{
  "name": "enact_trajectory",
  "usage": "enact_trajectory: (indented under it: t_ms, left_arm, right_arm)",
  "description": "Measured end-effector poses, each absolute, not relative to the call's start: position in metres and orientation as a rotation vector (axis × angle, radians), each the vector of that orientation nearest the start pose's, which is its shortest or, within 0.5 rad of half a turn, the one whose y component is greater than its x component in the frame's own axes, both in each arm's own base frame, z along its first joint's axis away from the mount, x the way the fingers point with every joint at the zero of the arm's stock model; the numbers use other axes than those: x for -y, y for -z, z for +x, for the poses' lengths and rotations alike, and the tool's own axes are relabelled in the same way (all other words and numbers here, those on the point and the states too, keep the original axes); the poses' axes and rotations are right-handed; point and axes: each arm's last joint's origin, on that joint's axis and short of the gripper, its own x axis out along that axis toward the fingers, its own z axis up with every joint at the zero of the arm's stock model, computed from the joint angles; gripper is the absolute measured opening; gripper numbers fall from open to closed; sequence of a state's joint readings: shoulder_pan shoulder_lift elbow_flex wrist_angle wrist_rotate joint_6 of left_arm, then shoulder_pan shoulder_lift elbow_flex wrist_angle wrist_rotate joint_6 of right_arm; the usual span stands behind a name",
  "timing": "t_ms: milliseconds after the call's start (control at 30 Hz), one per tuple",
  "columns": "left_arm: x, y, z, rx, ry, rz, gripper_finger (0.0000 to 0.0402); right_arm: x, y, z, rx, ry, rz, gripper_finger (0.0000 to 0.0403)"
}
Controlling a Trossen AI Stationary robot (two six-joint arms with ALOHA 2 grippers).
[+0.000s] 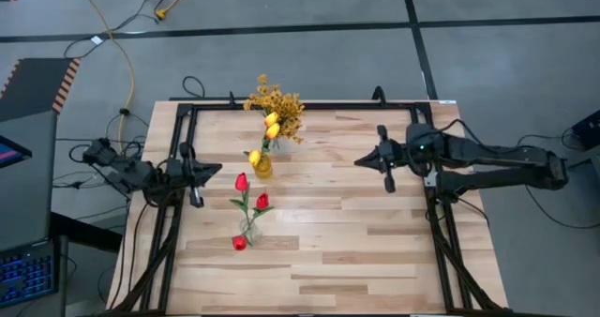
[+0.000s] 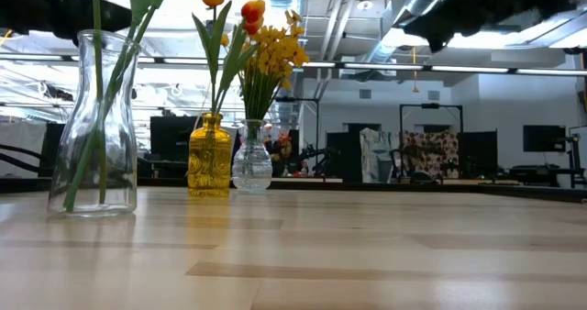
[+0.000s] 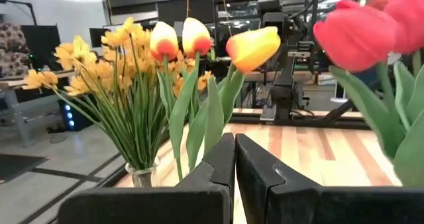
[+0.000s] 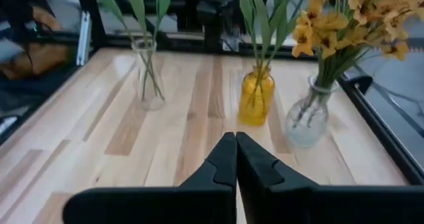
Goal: Sort flowers into vase by color
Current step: Return to Home Position
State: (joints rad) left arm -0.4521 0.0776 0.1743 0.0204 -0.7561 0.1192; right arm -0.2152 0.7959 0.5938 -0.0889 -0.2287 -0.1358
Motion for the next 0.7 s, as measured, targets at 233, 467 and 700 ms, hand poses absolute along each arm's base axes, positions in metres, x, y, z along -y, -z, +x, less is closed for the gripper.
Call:
enact_trajectory:
  t_ms: [233, 467, 700]
  left_arm:
    - [0.011, -0.209, 0.088, 0.058, -0.369, 0.074, 0.0]
    - [0.006, -0.202, 0.091, 0.042, -0.367, 0.089, 0.0]
    - [0.001, -0.203, 0.087, 0.053, -0.433, 0.1, 0.0]
  right_arm:
    - [0.047, -0.238, 0.173, -0.239, -0.04, -0.021, 0.0032]
    - [0.061, -0.212, 0.162, -0.188, -0.024, 0.015, 0.0026]
    - [0.068, -0.192, 0.153, -0.223, 0.006, 0.12, 0.0033]
